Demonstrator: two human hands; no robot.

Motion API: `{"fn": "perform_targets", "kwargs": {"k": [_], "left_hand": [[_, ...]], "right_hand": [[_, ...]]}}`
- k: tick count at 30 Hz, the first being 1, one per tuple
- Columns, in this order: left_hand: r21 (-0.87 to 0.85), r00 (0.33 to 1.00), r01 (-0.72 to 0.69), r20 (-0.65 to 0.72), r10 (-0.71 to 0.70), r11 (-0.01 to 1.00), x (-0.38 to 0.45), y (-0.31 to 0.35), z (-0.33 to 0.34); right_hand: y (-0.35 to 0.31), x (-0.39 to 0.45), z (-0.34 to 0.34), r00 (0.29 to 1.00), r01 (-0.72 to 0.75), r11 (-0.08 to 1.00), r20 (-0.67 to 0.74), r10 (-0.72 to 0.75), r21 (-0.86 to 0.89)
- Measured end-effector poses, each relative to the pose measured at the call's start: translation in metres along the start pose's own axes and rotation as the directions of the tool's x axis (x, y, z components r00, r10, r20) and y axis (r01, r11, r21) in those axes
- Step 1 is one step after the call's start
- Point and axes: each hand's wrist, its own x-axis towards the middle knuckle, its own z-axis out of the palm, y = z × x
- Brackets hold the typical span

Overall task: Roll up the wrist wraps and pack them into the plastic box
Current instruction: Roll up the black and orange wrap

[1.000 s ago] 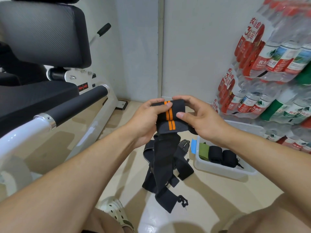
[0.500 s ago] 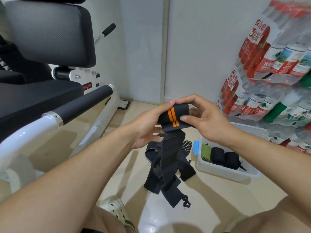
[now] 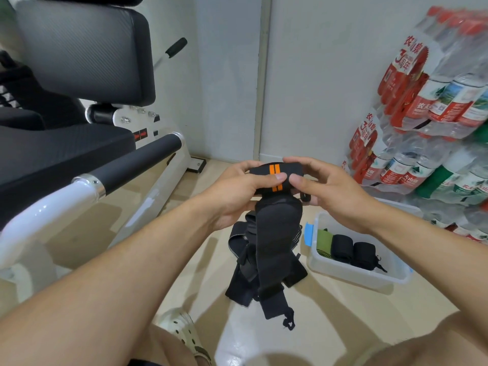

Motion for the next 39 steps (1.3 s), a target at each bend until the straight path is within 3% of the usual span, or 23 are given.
{"fn": "perform_targets", "kwargs": {"k": [5, 10, 14, 17, 23, 31, 35, 39], "left_hand": [[0.005, 0.998, -0.061, 0.004, 0.061, 0.998, 0.0025, -0.0025, 0.0003], [0.014, 0.996, -0.088, -0.008, 0.088, 0.996, 0.0025, -0.0039, 0.0013], [-0.021, 1.0, -0.018, 0.01, 0.018, 1.0, 0.0, -0.0018, 0.0004], [0.069, 0.995, 0.043, 0.09, -0.05, 0.997, -0.0024, 0.0005, -0.0008], [0.115, 0.992, 0.111, 0.049, -0.117, 0.987, -0.0036, -0.0008, 0.0011], [0.027, 0.997, 0.051, 0.048, -0.053, 0.998, -0.0012, 0.0011, 0.0042], [-0.1, 1.0, 0.007, 0.021, -0.005, 0.995, 0.0015, 0.0014, 0.0055], [-0.008, 0.997, -0.078, -0.01, 0.078, 0.997, 0.0024, -0.0003, 0.0063]], "right_hand": [[0.003, -0.0005, -0.0006, 0.991, -0.097, 0.986, 0.101, 0.083, 0.138], [0.004, -0.0016, -0.001, 0.999, -0.014, 0.995, 0.044, 0.01, 0.098], [0.0042, -0.001, -0.0023, 0.998, 0.053, 0.997, 0.021, -0.055, 0.064], [0.0018, -0.0031, 0.0004, 0.994, 0.113, 0.994, 0.012, -0.113, 0.003], [-0.0001, -0.0018, 0.0017, 0.981, 0.181, 0.98, -0.049, -0.186, -0.084], [-0.0043, -0.0037, -0.0021, 0.994, 0.095, 0.993, -0.05, -0.099, -0.069], [-0.0018, -0.0012, -0.0031, 0.997, 0.033, 0.997, -0.075, -0.028, 0.069], [0.0002, -0.0007, -0.0042, 0.998, -0.033, 0.994, -0.041, 0.038, 0.107]]}}
